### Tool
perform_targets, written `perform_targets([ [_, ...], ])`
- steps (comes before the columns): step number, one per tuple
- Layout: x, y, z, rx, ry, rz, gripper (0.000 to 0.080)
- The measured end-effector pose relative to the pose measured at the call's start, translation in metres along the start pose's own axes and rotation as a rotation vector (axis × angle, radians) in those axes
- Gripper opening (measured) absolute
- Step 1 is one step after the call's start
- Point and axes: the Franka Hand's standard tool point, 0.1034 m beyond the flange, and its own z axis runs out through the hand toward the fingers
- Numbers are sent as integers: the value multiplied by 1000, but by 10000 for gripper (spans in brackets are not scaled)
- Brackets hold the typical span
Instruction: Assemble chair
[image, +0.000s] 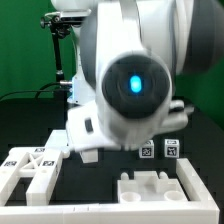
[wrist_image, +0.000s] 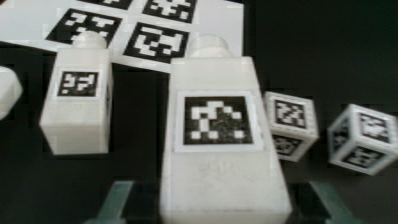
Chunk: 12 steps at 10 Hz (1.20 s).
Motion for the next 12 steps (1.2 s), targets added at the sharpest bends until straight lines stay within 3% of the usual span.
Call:
perform_targets([
  [1, -3, 0, -17, -6, 67, -1, 284],
  [3, 8, 3, -23, -27, 237, 6, 284],
  [6, 8, 5, -31, -50, 408, 12, 284],
  [8, 0, -4, -67, -52, 534, 5, 284],
  [9, 0, -4, -76, -61, 602, 5, 284],
  [12, 7, 3, -84, -93, 813, 17, 284],
])
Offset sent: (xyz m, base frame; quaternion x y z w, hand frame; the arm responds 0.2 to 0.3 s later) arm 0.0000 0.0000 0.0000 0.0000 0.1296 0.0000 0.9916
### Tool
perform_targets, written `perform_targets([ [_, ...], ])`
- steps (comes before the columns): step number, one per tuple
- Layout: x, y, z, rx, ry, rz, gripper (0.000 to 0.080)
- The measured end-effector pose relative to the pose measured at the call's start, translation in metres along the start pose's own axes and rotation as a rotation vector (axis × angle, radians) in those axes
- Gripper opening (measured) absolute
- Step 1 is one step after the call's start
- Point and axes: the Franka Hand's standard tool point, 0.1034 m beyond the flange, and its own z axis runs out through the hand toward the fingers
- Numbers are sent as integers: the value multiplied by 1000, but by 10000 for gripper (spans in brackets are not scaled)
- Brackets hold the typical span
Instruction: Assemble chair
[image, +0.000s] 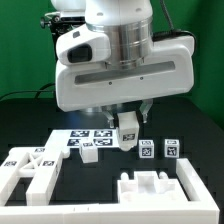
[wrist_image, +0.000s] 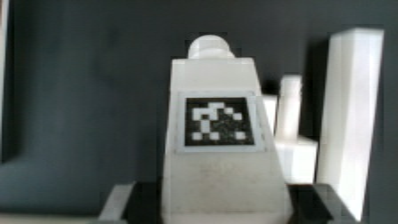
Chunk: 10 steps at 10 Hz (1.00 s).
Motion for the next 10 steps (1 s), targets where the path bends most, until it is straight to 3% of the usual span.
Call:
perform_targets([
  [1, 2, 1, 0, -17, 100, 1, 284],
  [2, 6, -6, 0, -19, 128, 4, 284],
  [4, 35, -20, -8, -53, 353, -41, 284],
  [5, 31, -17, -4, -61, 417, -38, 284],
  [7, 31, -18, -1, -70, 450, -40, 284],
  [8, 36, -33, 3, -75, 448, -67, 284],
  [10, 55, -46, 5, -74, 458, -100, 284],
])
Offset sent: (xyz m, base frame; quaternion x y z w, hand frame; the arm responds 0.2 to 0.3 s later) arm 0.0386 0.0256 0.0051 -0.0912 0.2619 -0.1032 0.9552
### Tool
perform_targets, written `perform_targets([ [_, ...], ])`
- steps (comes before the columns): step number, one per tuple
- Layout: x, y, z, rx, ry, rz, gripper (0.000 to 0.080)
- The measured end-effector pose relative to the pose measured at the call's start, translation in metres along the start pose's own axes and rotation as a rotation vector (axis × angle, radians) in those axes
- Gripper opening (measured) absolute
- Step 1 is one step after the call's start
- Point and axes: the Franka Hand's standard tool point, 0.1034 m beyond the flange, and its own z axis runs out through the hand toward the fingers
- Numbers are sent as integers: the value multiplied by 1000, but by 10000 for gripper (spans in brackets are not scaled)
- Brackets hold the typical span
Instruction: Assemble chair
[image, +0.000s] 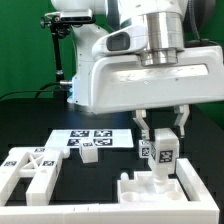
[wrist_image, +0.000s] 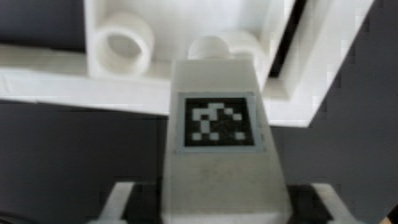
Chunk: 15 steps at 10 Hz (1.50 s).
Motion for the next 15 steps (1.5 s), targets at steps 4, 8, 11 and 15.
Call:
perform_targets([
  [4, 9, -8, 10, 6, 2, -15, 284],
  [8, 1, -17, 14, 5, 18, -19, 284],
  [11, -1, -16, 24, 5, 8, -21, 284],
  [15, -4, -18, 29, 2, 28, -22, 284],
])
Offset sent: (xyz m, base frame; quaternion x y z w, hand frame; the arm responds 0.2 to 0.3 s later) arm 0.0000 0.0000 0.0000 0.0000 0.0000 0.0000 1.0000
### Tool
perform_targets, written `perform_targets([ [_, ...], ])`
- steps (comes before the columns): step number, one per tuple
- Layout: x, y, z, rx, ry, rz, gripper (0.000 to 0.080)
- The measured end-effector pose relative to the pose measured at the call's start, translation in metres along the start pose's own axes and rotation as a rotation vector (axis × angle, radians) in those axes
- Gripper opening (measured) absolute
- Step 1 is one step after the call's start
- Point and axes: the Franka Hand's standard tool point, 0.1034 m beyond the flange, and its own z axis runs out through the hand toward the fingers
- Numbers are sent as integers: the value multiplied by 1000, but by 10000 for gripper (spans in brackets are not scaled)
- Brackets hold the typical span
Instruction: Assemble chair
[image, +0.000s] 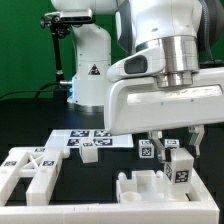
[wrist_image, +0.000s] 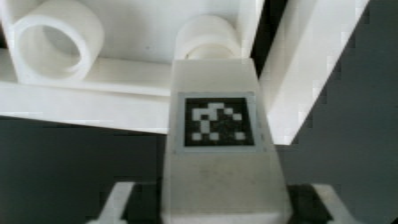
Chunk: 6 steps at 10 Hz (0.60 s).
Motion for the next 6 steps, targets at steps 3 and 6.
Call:
perform_targets([
  [3, 0, -3, 0, -6, 49, -1, 284],
  [6, 0, -3, 0, -6, 49, -1, 608],
])
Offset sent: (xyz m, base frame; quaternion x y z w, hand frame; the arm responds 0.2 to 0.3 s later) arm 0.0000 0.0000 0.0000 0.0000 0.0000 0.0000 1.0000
